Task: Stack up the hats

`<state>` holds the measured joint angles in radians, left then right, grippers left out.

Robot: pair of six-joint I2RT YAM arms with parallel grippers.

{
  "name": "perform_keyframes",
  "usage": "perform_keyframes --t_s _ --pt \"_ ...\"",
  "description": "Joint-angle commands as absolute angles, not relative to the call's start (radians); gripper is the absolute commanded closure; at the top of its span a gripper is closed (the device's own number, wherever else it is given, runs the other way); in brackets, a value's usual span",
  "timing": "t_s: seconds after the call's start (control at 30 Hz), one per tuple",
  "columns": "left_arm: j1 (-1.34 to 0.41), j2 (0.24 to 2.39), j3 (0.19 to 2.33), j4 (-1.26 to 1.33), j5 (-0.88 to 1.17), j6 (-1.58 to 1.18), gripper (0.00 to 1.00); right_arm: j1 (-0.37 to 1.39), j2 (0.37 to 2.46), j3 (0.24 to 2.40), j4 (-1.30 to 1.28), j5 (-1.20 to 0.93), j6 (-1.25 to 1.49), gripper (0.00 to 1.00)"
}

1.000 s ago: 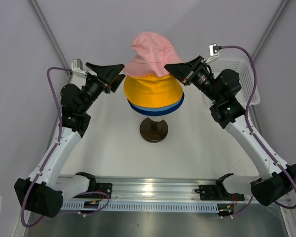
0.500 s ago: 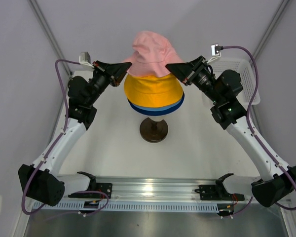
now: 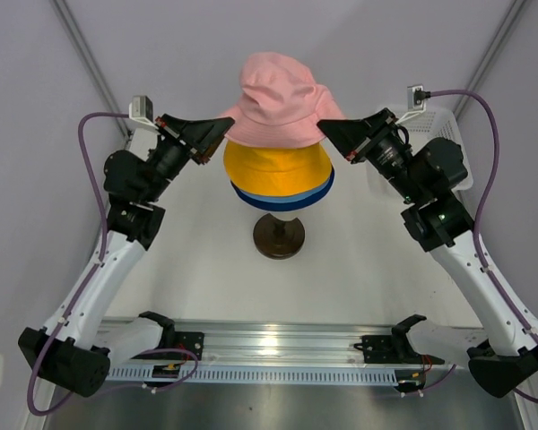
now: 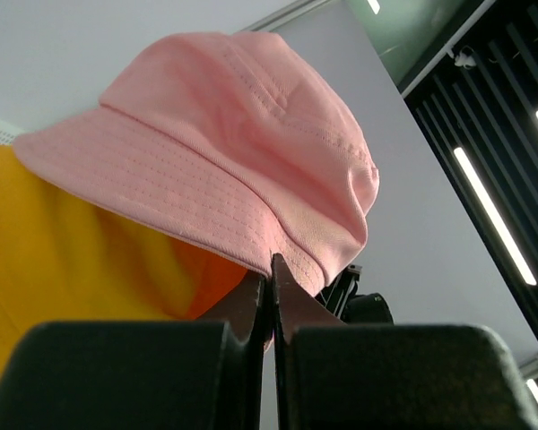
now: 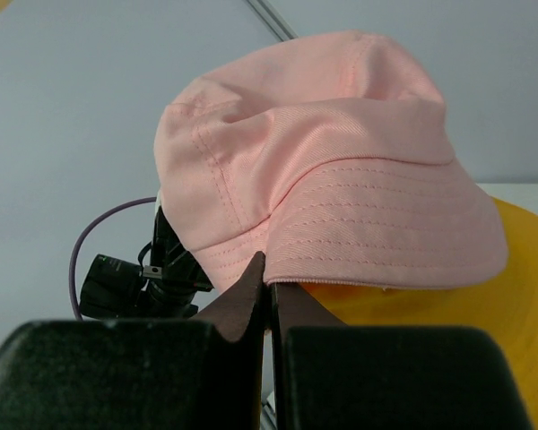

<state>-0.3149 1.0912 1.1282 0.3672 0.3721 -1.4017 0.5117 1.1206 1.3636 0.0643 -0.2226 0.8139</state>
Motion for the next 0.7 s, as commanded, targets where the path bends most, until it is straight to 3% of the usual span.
perform_keyframes --t_s 0.0,0.4,0.67 --pt "-0.311 1.035 1.130 0.350 0.377 -1.339 0.99 0.511 1.086 1.391 0.035 -0.181 0.776 0.99" --pt "-0.310 0.928 1.063 0.152 0.275 -1.226 0.99 0.508 1.167 1.413 0.008 -0.238 0.790 0.98" --pt "-0.310 0.778 0.947 0.031 0.138 -1.128 0.99 0.508 1.098 1.319 -0.097 -0.155 0.756 0.83"
